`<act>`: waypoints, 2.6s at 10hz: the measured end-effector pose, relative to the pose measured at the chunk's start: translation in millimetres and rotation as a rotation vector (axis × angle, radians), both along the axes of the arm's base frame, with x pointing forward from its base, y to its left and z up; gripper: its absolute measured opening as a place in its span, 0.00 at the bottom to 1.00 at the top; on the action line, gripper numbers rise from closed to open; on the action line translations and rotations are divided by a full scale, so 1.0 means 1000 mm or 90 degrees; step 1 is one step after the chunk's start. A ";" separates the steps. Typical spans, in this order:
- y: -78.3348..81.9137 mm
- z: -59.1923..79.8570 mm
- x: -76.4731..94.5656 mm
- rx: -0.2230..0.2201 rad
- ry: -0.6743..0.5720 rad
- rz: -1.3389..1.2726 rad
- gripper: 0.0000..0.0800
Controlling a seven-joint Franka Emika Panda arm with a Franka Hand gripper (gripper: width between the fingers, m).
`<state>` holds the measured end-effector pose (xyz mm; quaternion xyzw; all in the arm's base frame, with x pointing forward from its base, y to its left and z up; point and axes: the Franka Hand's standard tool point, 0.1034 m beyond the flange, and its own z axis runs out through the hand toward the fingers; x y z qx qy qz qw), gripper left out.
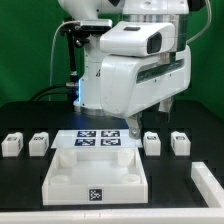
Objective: Assemble one leg
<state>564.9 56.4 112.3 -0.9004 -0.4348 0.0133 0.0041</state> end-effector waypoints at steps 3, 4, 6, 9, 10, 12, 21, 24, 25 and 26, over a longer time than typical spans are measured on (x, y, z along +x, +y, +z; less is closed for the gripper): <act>-0.018 -0.012 -0.029 -0.002 0.007 0.063 0.81; -0.037 -0.024 -0.059 0.000 0.007 0.135 0.81; -0.073 -0.054 -0.111 0.012 0.009 0.277 0.81; -0.091 -0.073 -0.138 0.024 0.021 0.370 0.81; -0.090 -0.073 -0.136 0.023 0.019 0.370 0.81; -0.090 -0.075 -0.138 0.025 0.021 0.369 0.81; -0.081 -0.100 -0.138 0.038 0.024 0.378 0.24; -0.081 -0.100 -0.136 0.036 0.019 0.378 0.08; -0.082 -0.099 -0.136 0.035 0.017 0.378 0.08; -0.082 -0.099 -0.135 0.035 0.016 0.378 0.08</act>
Offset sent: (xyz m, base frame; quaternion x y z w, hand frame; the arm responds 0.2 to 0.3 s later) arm -0.1000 -0.0498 -0.0295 0.0085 0.0257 -0.2105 0.9772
